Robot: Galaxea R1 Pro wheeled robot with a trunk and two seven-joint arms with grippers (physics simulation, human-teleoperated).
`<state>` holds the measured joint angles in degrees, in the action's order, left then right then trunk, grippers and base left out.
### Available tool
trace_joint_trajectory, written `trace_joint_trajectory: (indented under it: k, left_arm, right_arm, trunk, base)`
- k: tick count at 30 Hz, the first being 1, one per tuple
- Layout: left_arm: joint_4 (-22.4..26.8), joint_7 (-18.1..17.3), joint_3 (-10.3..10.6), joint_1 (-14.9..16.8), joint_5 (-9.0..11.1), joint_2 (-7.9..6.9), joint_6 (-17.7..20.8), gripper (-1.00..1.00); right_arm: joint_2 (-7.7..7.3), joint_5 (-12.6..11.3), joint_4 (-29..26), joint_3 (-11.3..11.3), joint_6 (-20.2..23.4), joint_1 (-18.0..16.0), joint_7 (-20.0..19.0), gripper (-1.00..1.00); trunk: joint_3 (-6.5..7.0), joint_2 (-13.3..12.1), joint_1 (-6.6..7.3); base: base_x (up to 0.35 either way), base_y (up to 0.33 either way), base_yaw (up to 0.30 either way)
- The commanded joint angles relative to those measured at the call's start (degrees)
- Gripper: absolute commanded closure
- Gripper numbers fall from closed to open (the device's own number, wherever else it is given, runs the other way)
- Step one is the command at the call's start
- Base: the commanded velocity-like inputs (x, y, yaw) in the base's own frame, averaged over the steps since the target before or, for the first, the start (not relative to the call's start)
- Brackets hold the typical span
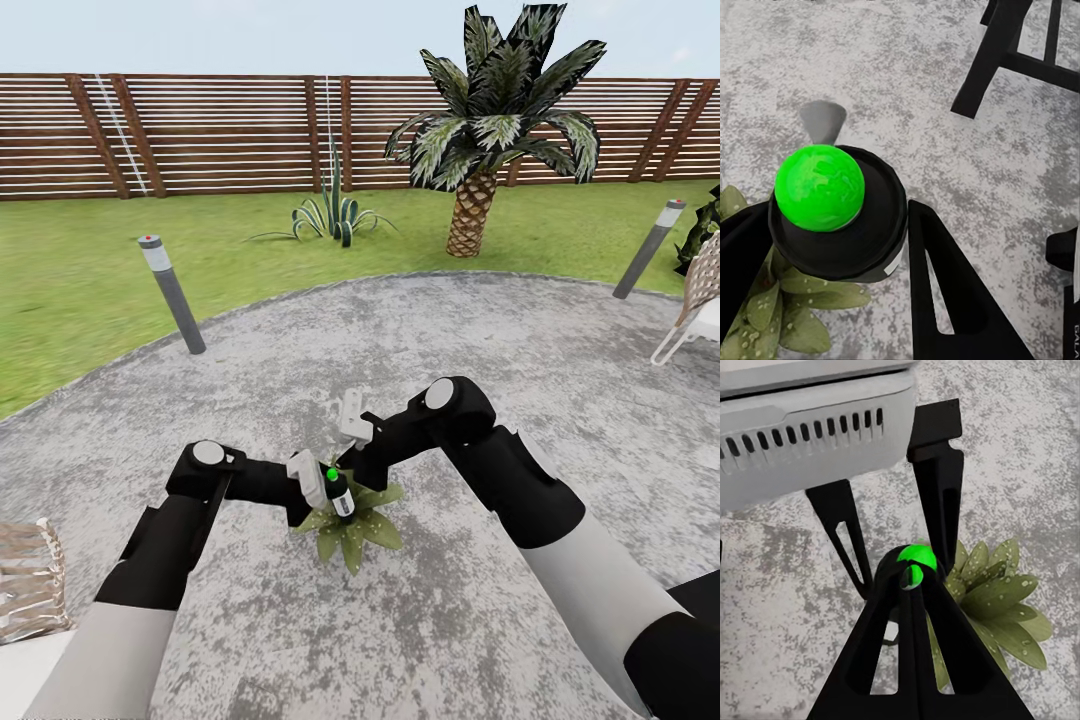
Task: Pick up the pesticide atomizer in the garden and spray insectifuge to fully cover both potted plants in the garden.
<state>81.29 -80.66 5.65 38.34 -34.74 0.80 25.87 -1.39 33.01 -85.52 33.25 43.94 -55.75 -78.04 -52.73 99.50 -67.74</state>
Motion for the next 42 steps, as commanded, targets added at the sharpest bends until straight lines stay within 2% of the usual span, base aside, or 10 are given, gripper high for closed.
trace_joint_trajectory:
  k: [1, 9, 42]
  left_arm:
    - [1.00, -0.41, -0.02, 0.04, -0.30, 0.01, 0.79, 1.00]
    - [2.56, -0.46, -0.02, 0.01, -0.25, -0.09, 1.92, 1.00]
    - [2.65, -0.46, 0.29, -0.37, -0.20, 0.28, 3.65, 1.00]
  right_arm:
    - [-0.02, 0.38, -0.08, 0.06, 0.45, -0.06, -0.36, 1.00]
    - [-0.09, 0.37, -0.08, 0.05, 0.44, -0.06, -0.36, 1.00]
    - [-0.21, 0.40, 0.00, -0.05, 0.35, -0.15, 0.76, 1.00]
  trunk:
    - [-0.05, 0.02, 0.00]
    - [-0.05, 0.02, 0.00]
    - [-0.05, 0.02, 0.00]
  base:
    - [0.000, 0.000, 0.000]
    - [0.000, 0.000, 0.000]
    - [0.000, 0.000, 0.000]
